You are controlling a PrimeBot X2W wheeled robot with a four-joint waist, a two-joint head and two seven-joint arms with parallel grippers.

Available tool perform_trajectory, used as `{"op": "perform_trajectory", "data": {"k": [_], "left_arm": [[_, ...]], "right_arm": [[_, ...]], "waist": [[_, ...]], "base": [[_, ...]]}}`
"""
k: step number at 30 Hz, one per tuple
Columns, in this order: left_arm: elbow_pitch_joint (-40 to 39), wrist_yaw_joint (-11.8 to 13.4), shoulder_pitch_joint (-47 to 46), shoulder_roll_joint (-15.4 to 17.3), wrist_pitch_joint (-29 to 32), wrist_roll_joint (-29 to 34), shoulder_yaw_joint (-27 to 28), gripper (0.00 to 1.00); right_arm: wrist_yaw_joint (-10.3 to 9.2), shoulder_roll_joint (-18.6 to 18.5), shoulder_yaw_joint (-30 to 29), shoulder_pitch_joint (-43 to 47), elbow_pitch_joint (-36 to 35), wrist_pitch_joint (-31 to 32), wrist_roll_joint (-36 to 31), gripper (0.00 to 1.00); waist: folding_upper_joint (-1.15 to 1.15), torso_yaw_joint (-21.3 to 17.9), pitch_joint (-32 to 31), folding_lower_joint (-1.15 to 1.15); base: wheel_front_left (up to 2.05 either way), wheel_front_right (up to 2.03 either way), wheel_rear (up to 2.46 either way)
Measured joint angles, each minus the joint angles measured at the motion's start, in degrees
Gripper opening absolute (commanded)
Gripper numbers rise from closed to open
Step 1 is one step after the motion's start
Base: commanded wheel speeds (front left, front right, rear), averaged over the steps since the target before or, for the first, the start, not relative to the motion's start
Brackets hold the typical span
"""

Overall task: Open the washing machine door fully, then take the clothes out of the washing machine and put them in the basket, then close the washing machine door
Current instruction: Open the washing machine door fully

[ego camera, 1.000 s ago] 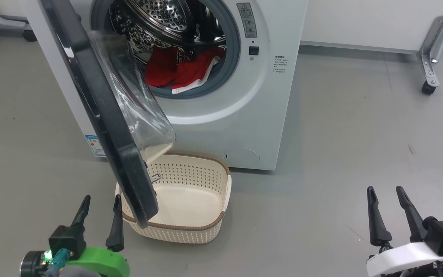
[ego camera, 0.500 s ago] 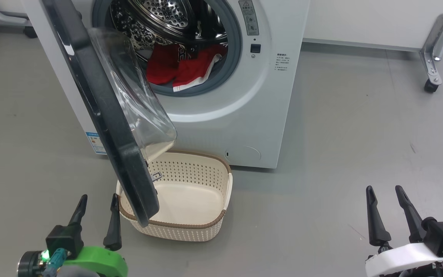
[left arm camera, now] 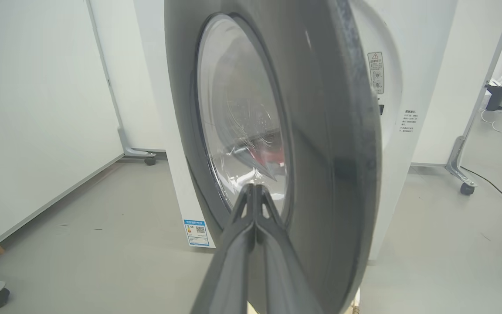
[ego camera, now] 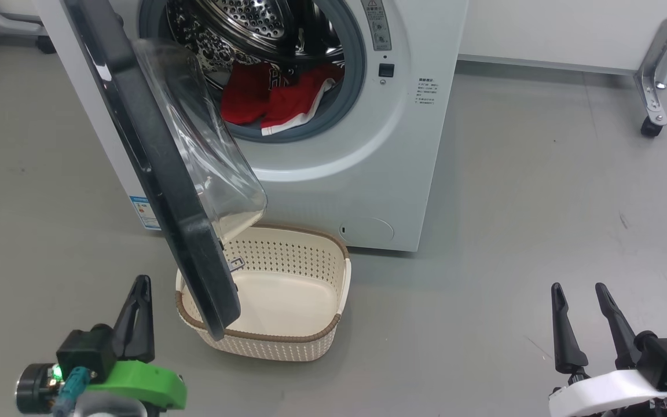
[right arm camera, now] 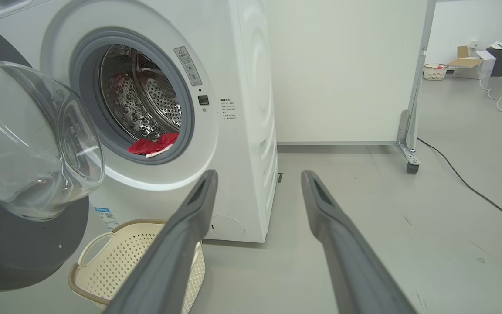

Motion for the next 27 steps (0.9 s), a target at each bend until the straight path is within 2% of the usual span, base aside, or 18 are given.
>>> {"op": "perform_trajectory", "data": {"k": [15,22,27], "left_arm": [[-11.1,-0.6,-8.6,0.6,-0.1,1.3,2.9,0.00],[-14.8,-1.7,-14.1,1.7,-0.3,3.0,2.0,0.00],[-15.1,-3.0,-15.4,1.5,-0.2,4.0,-1.5,0.00]], "right_arm": [[1.51,1.0,-0.8,0.0,0.1,0.0,-1.6,1.00],[2.01,1.5,-1.2,0.0,0.4,0.0,-1.8,1.00],[2.19,2.1,-1.4,0.0,0.4,0.0,-2.2,1.00]], "waist": [[0.00,0.2,-0.4,0.00],[0.00,0.0,-0.6,0.00],[0.00,-0.4,-0.6,0.00]], "base": [[0.00,0.00,0.00],[0.00,0.00,0.00],[0.00,0.00,0.00]]}}
